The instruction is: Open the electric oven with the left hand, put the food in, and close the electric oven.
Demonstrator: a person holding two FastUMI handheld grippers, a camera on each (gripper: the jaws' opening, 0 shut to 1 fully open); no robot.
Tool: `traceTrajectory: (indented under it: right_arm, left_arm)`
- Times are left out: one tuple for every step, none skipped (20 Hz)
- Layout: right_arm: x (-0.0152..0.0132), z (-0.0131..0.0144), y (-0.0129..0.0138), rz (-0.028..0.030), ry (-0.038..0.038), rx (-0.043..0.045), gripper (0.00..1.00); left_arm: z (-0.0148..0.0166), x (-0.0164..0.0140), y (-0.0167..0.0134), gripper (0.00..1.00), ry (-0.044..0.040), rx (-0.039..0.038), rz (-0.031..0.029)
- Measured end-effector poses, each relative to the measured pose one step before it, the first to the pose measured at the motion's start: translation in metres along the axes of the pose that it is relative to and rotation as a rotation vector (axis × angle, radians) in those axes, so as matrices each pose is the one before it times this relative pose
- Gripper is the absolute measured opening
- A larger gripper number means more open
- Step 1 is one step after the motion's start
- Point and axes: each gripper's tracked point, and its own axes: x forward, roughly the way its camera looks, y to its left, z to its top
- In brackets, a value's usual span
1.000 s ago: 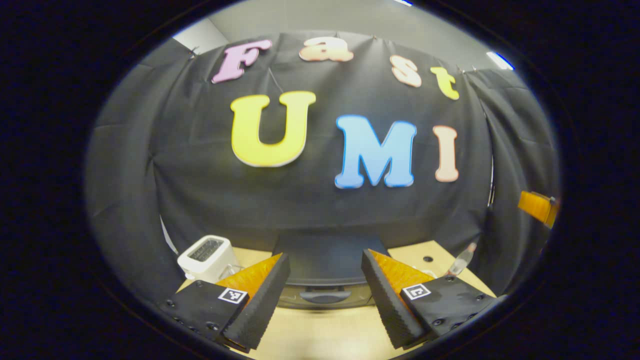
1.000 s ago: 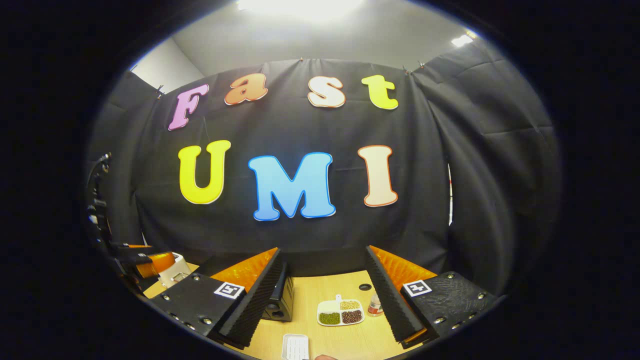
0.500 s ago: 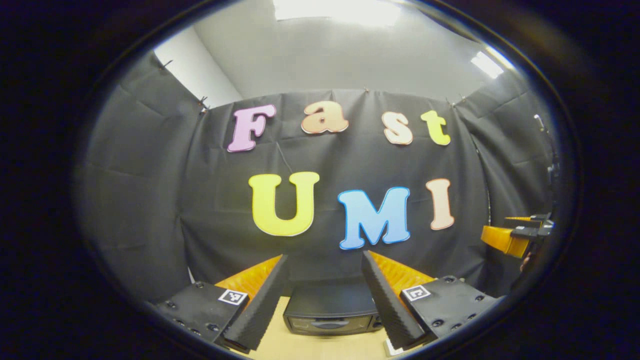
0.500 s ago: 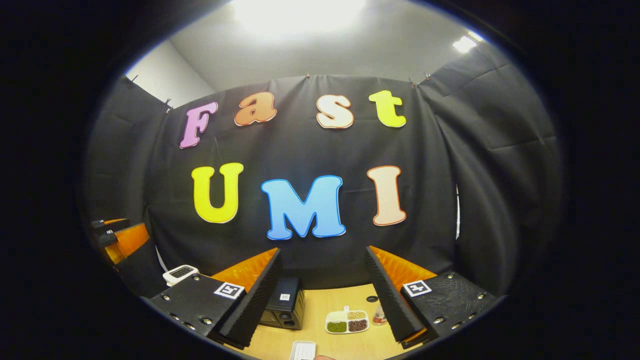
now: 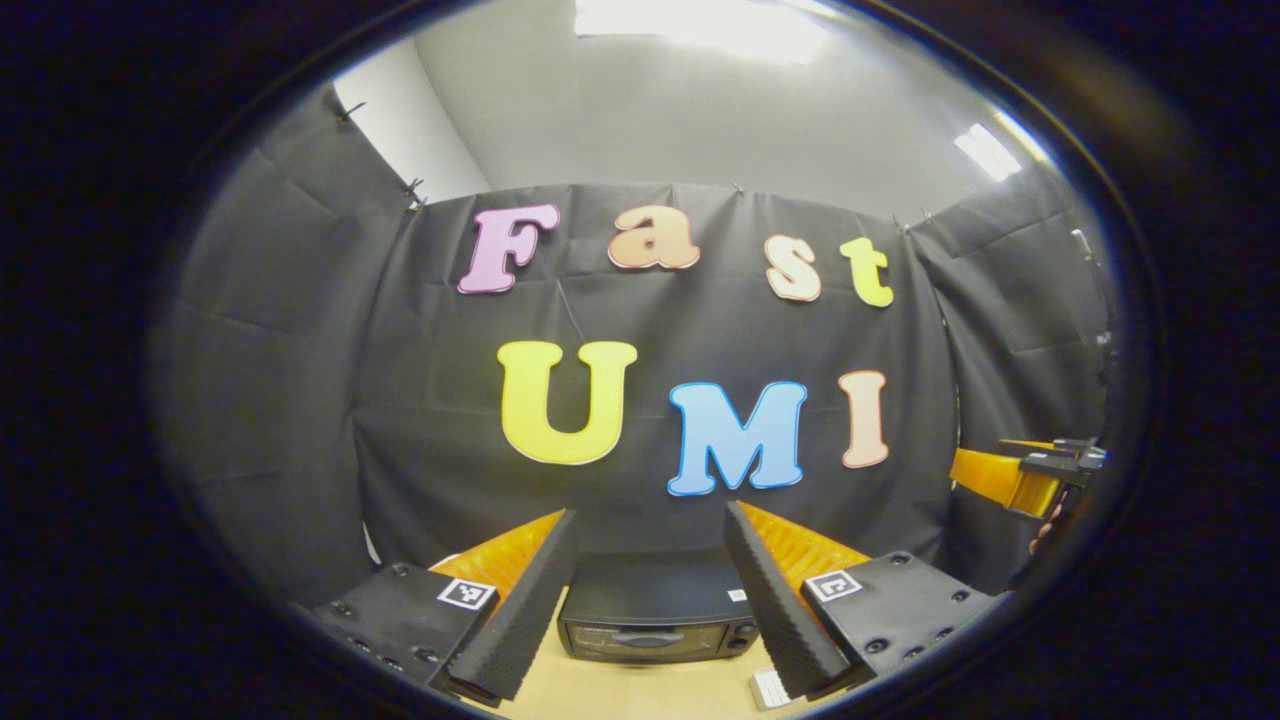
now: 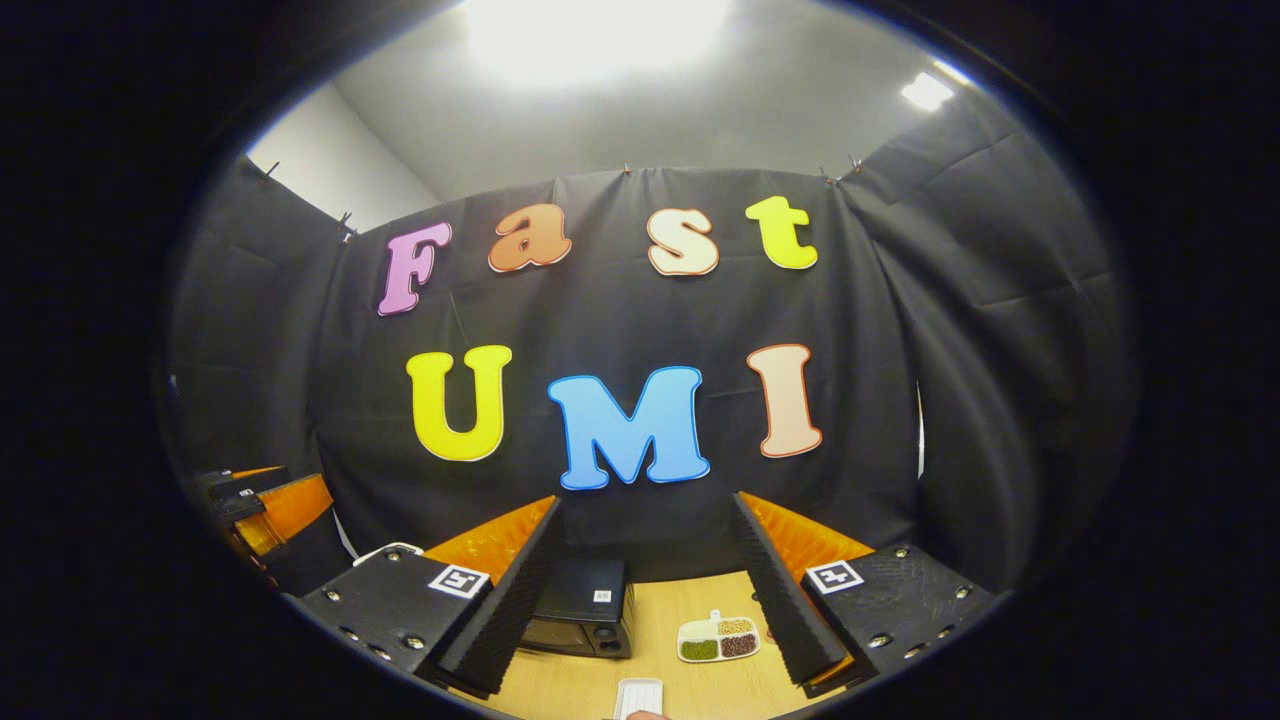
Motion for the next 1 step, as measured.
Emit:
traceTrajectory:
  right_arm:
    - [-0.00462,0.00327,0.00607,0.00253,-0.0003,0.0057,1.0]
  left_arm:
    - [0.00089,-0.00217,0.00386,1.0,-0.00028,-0.00049,-0.00475]
